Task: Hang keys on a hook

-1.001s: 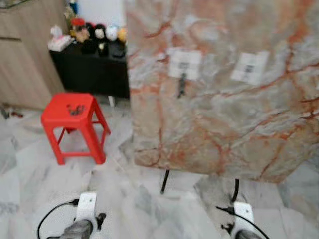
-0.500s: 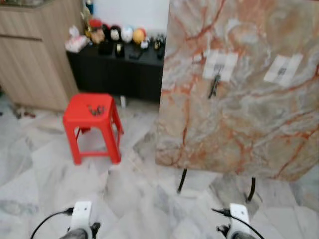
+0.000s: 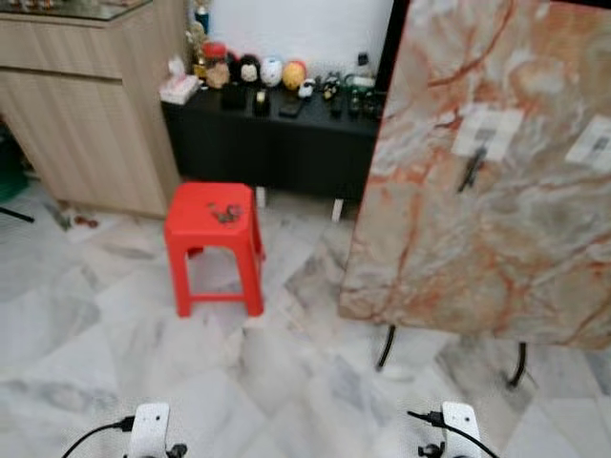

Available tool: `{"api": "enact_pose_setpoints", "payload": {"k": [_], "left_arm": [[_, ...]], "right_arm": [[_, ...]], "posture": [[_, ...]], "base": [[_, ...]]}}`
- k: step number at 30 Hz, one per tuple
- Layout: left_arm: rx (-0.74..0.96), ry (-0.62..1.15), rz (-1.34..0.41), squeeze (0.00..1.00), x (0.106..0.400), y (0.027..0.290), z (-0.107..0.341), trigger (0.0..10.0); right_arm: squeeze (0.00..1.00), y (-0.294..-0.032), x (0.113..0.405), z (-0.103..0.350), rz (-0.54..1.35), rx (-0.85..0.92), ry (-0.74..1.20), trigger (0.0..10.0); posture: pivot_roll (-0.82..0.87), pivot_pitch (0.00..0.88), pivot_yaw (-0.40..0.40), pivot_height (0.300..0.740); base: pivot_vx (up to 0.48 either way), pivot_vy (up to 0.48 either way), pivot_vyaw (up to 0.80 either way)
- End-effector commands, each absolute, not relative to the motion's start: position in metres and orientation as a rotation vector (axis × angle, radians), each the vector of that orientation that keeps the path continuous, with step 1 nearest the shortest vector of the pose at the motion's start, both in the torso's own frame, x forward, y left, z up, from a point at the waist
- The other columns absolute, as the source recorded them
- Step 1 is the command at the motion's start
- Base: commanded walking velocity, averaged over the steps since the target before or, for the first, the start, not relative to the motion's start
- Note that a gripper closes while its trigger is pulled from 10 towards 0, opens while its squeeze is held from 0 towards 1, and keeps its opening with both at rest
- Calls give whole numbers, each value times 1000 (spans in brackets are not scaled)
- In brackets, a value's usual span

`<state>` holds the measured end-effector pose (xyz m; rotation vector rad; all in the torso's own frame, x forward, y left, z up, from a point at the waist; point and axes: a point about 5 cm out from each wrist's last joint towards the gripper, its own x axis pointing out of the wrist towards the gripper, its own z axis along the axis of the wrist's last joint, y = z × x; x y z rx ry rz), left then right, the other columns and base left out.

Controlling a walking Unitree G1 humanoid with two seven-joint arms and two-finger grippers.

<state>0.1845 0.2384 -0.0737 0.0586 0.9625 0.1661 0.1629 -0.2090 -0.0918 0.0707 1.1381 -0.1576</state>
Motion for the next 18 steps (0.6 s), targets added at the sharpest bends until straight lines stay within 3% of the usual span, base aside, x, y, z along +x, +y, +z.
{"api": "enact_pose_setpoints", "payload": {"k": [1,18], "left_arm": [[55,979,162,0,179,238,-76,10000],[66,968,130,0,172,239,-79,10000]], "right_arm": [[0,-211,159,-93,-175,83,1148,10000],[0,-210,153,-96,-178,101,1156,10000]], "posture": [[24,0,-49,740],[17,0,-42,740]], "base": [[0,356,0],[0,357,0]]}}
